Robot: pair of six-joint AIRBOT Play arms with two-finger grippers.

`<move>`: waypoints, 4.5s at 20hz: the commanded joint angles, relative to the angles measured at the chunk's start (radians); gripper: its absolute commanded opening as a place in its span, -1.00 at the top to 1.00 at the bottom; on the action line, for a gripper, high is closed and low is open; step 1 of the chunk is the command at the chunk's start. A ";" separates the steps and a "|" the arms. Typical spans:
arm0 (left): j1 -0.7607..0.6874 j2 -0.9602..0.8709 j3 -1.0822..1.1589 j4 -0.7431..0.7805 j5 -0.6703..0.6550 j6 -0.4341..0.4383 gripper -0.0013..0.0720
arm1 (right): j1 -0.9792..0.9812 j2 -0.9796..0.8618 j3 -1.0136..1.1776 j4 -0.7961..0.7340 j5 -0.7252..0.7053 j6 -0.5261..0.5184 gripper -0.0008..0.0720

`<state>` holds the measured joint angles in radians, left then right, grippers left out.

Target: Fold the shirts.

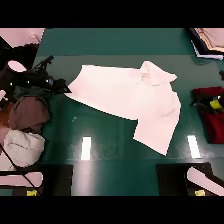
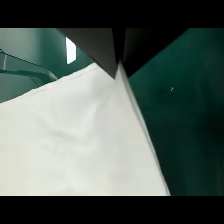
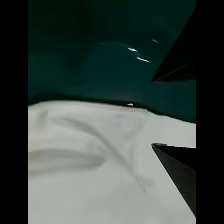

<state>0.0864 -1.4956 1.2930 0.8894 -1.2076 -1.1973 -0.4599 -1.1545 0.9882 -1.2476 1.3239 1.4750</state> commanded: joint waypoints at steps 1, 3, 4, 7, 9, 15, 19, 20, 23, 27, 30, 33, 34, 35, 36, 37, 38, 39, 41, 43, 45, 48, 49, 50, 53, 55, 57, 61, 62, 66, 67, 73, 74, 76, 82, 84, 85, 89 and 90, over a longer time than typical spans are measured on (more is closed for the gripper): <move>-0.001 0.030 0.024 0.007 -0.015 -0.010 0.90 | -0.065 -0.031 -0.145 0.050 -0.017 -0.081 -0.21; -0.001 0.030 0.024 0.008 -0.027 -0.020 0.90 | -0.051 -0.062 -0.211 0.113 -0.056 -0.118 -0.21; -0.001 0.030 0.024 0.008 -0.034 -0.032 0.90 | -0.043 -0.081 -0.234 0.142 -0.090 -0.124 -0.21; -0.001 0.030 0.024 0.009 -0.051 -0.034 0.90 | -0.007 -0.139 -0.248 0.198 -0.130 -0.132 -0.21; -0.001 0.030 0.024 0.009 -0.055 -0.034 0.90 | 0.035 -0.163 -0.248 0.209 -0.154 -0.132 -0.21; 0.000 0.035 0.024 0.010 -0.092 -0.058 0.90 | 0.103 -0.072 -0.246 0.207 -0.225 -0.131 0.90; 0.000 0.165 0.076 0.010 0.007 -0.095 0.90 | 0.103 0.092 -0.100 0.211 -0.193 -0.127 0.91; 0.000 0.214 0.121 0.010 0.042 -0.104 0.90 | 0.103 0.135 -0.021 0.219 -0.192 -0.108 0.90; 0.000 0.341 0.310 0.009 0.114 -0.113 0.90 | 0.103 0.245 0.235 0.262 -0.254 -0.102 0.91; -0.001 0.473 0.574 0.009 0.177 -0.113 0.90 | 0.103 0.335 0.578 0.258 -0.347 -0.089 0.91; -0.001 0.539 0.743 0.004 0.182 -0.113 0.90 | 0.103 0.373 0.797 0.232 -0.356 -0.089 0.91; -0.001 0.617 0.821 -0.045 0.226 -0.113 0.90 | 0.103 0.398 0.959 0.140 -0.355 -0.084 0.91; -0.001 0.643 0.821 -0.057 0.241 -0.113 0.90 | 0.103 0.401 1.003 0.102 -0.349 -0.068 0.91; -0.001 0.663 0.821 -0.060 0.247 -0.113 0.90 | 0.103 0.396 1.043 0.073 -0.333 -0.052 0.91; -0.001 0.672 0.821 -0.061 0.245 -0.113 0.90 | 0.103 0.377 1.093 0.058 -0.286 -0.048 0.91; -0.001 0.671 0.821 -0.046 0.227 -0.114 0.90 | 0.103 0.351 1.140 0.041 -0.227 -0.034 0.91; -0.001 0.670 0.818 -0.015 0.200 -0.129 0.90 | 0.103 0.315 1.182 0.040 -0.151 -0.034 0.91; -0.001 0.665 0.786 0.017 0.183 -0.168 0.90 | 0.103 0.275 1.213 0.040 -0.073 -0.031 0.91; -0.001 0.664 0.664 0.066 0.174 -0.205 0.90 | 0.103 0.181 1.226 0.040 0.076 -0.005 0.91; -0.001 0.663 0.499 0.111 0.157 -0.241 0.90 | 0.103 0.105 1.133 0.040 0.169 0.001 0.91; -0.001 0.643 0.311 0.122 0.124 -0.246 0.90 | 0.106 0.029 1.002 0.041 0.239 0.003 0.91; -0.001 0.562 0.060 0.121 0.100 -0.245 0.90 | 0.181 -0.102 0.890 -0.060 0.281 0.026 0.92; -0.001 0.519 0.000 0.122 0.109 -0.242 0.90 | 0.221 -0.146 0.871 -0.114 0.274 0.029 0.92; -0.001 0.475 -0.038 0.122 0.129 -0.237 0.90 | 0.257 -0.187 0.859 -0.152 0.260 0.033 0.91; -0.001 0.324 -0.066 0.108 0.232 -0.167 0.90 | 0.343 -0.312 0.835 -0.244 0.150 0.064 0.91; -0.001 0.240 -0.066 0.066 0.325 -0.111 0.90 | 0.377 -0.386 0.834 -0.275 0.044 0.116 0.91; -0.001 0.169 -0.066 0.059 0.459 -0.103 0.90 | 0.401 -0.451 0.834 -0.273 -0.097 0.170 0.91; -0.001 0.061 -0.011 0.034 0.678 -0.102 0.90 | 0.447 -0.540 0.834 -0.273 -0.336 0.209 0.91; -0.001 0.034 0.017 0.033 0.694 -0.087 0.90 | 0.454 -0.554 0.834 -0.274 -0.378 0.209 0.91; -0.001 -0.056 0.116 0.030 0.684 -0.051 0.90 | 0.456 -0.596 0.834 -0.282 -0.440 0.209 0.91; -0.001 -0.063 0.122 0.031 0.680 -0.051 0.90 | 0.448 -0.605 0.834 -0.294 -0.424 0.209 0.91; -0.001 -0.064 0.124 0.175 0.336 -0.051 0.90 | 0.466 -0.618 0.834 -0.389 -0.145 0.172 0.91; -0.001 -0.064 0.123 0.194 0.264 -0.051 0.90 | 0.469 -0.619 0.830 -0.409 -0.084 0.171 0.91; -0.001 -0.064 0.123 0.258 0.182 -0.052 0.90 | 0.469 -0.618 0.793 -0.412 -0.030 0.163 0.91; -0.001 -0.068 0.108 0.285 0.137 -0.083 0.89 | 0.469 -0.618 0.681 -0.395 -0.016 0.167 0.90; -0.001 -0.071 0.108 0.285 0.100 -0.118 -0.11 | 0.468 -0.616 0.682 -0.394 -0.002 0.173 0.60; 0.000 -0.071 0.108 0.286 0.075 -0.150 -0.40 | 0.468 -0.611 0.682 -0.394 0.013 0.173 0.20; 0.025 -0.056 0.108 0.312 -0.042 -0.169 -0.39 | 0.434 -0.534 0.681 -0.346 0.118 0.126 0.18; 0.041 -0.040 0.108 0.311 -0.064 -0.192 -0.39 | 0.408 -0.502 0.680 -0.261 0.154 0.072 0.17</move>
<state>0.1036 -1.5539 1.4021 1.1896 -1.1820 -1.3472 -0.0177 -1.7123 1.6722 -1.6150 1.3880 1.6245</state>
